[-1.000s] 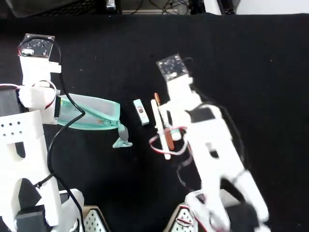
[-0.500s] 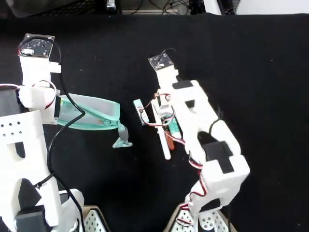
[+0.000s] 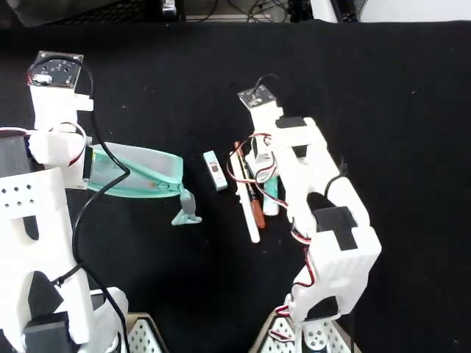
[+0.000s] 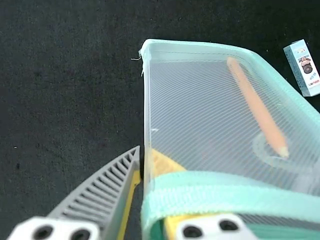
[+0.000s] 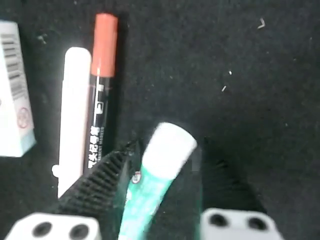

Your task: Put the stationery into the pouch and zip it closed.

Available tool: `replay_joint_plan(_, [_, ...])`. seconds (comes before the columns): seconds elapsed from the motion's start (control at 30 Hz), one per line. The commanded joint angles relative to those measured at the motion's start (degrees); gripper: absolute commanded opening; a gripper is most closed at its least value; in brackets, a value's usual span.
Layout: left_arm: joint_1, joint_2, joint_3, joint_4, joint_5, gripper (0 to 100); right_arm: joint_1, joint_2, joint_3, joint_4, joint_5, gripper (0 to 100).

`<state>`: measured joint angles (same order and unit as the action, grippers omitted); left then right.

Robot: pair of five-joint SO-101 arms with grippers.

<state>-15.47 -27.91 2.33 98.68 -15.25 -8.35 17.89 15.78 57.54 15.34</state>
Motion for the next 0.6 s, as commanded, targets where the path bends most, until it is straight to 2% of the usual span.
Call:
replay_joint_plan(0.0, [0.2, -0.4, -1.0, 0.4, 0.0, 3, 0.4, -0.6, -2.7, 0.4, 0.4, 1.6])
replay_joint_plan(0.13, [0.2, -0.4, -0.9, 0.4, 0.0, 3, 0.4, -3.5, -3.0, 2.4, 0.4, 1.2])
replay_joint_plan(0.23, [0.2, -0.4, -0.8, 0.4, 0.0, 3, 0.4, -11.2, -1.8, 4.4, 0.4, 1.2])
replay_joint_plan(0.43, [0.2, -0.4, -0.6, 0.4, 0.0, 3, -0.4, -35.3, 3.6, 9.0, 0.3, 1.2])
replay_joint_plan(0.57, [0.2, -0.4, -0.6, 0.4, 0.0, 3, -6.6, -53.9, 7.9, 9.8, -2.0, 1.2])
